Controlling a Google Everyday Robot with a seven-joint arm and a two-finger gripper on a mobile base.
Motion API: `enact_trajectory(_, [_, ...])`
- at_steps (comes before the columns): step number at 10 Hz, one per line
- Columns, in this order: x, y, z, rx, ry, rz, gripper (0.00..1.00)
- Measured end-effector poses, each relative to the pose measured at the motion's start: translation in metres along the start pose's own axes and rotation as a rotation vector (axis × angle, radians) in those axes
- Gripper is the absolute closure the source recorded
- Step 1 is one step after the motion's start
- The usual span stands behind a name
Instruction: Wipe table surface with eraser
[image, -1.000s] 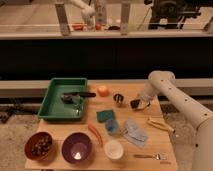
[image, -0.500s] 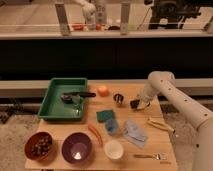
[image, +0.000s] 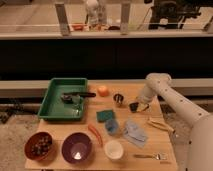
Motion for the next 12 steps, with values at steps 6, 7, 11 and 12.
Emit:
enact_trajectory(6, [-0.019, 0.016, -0.002, -0.026, -0.03, -0.084, 1.0])
enact_trajectory(7, [-0.019, 0.023, -0.006, -0.027, -0.024, -0.092, 1.0])
enact_trajectory(11, [0.009, 0.043, -0.021, -0.031, 0.016, -0.065, 1.0])
enact_trajectory(12, [0.018, 0.046, -0.024, -0.031, 0.026, -0.052, 1.0])
